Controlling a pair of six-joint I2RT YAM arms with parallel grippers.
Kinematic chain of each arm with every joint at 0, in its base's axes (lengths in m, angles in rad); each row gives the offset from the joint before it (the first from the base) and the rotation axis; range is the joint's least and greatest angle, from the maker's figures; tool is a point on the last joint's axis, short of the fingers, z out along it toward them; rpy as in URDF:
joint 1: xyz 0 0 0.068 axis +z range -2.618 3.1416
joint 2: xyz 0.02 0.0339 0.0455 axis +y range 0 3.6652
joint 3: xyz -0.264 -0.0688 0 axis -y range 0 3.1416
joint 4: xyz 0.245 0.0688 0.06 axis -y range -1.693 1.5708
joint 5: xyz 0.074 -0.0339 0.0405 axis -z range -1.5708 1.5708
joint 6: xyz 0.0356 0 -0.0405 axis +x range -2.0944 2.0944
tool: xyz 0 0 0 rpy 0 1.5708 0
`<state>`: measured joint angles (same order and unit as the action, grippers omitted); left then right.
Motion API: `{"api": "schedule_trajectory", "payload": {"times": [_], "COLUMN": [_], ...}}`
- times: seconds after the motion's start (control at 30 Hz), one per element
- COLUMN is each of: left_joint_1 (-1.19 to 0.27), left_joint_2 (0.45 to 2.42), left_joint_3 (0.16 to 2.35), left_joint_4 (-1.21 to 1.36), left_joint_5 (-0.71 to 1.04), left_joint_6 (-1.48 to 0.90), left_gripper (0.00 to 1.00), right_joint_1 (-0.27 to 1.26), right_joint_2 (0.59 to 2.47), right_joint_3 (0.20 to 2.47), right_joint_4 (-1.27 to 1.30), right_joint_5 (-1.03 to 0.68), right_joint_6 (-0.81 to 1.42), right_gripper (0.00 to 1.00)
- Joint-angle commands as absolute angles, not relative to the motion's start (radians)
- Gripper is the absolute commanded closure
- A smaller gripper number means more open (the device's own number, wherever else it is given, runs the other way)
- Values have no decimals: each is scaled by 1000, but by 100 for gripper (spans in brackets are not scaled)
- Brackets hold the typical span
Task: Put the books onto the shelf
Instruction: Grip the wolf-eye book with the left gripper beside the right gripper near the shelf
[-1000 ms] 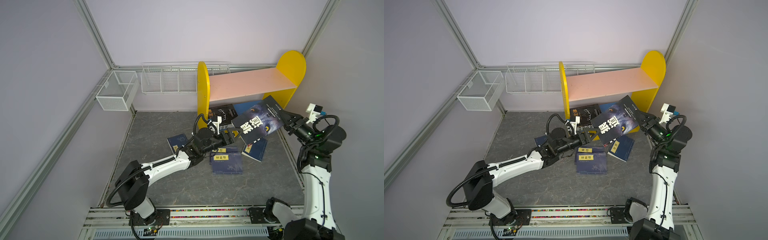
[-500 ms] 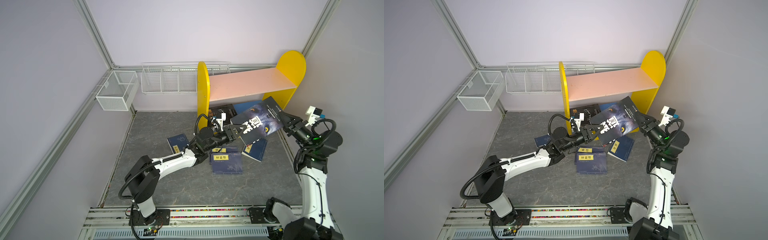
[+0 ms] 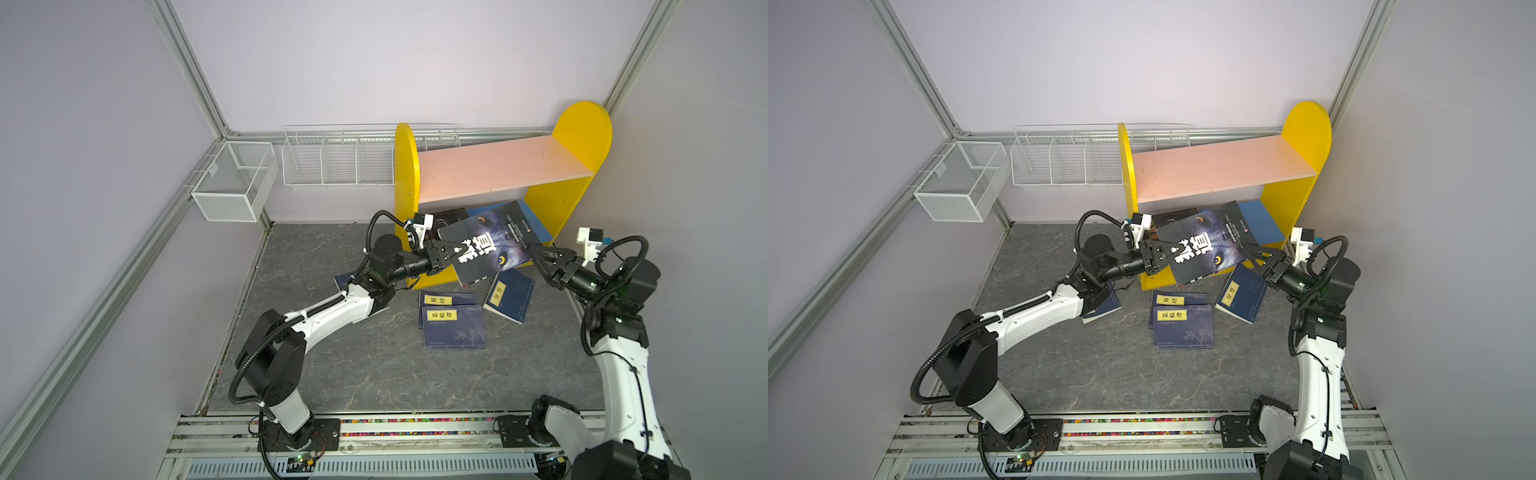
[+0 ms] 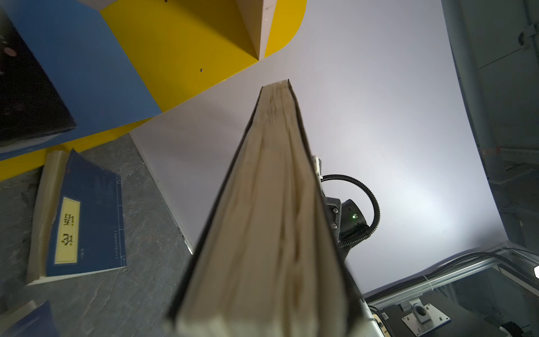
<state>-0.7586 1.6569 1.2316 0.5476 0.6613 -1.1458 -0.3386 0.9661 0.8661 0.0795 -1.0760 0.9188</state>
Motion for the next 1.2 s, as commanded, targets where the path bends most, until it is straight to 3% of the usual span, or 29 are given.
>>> {"api": "schedule_trajectory", "payload": {"times": [0.0,0.3,0.47,0.77,0.87,0.93,1.03,1.1,1.17], "left_joint_1": [-742,-714,-698,-675,-675,-675,-673,-670,-666], "left_joint_2": [1577,1536,1528,1541,1560,1561,1543,1517,1485], "left_joint_3": [1328,1419,1460,1506,1536,1551,1559,1553,1539], "left_joint_4": [395,147,20,-64,-137,-191,-246,-264,-280], "left_joint_5": [842,936,936,851,784,726,648,616,579], "left_joint_6": [-1018,-834,-749,-699,-688,-667,-632,-617,-597], "left_gripper": [100,100,100,100,100,100,83,60,46], "right_joint_1": [-297,-233,-203,-123,-123,-123,-129,-136,-148], "right_joint_2": [992,1034,1057,1049,1067,1087,1146,1193,1236], "right_joint_3": [830,792,768,766,766,764,784,813,844], "right_joint_4": [55,103,286,193,208,259,341,365,400], "right_joint_5": [-1117,-1131,-1207,-1158,-1107,-1087,-1089,-1092,-1100], "right_joint_6": [839,815,884,788,807,839,875,879,889], "right_gripper": [28,45,59,81,94,94,94,94,94]}}
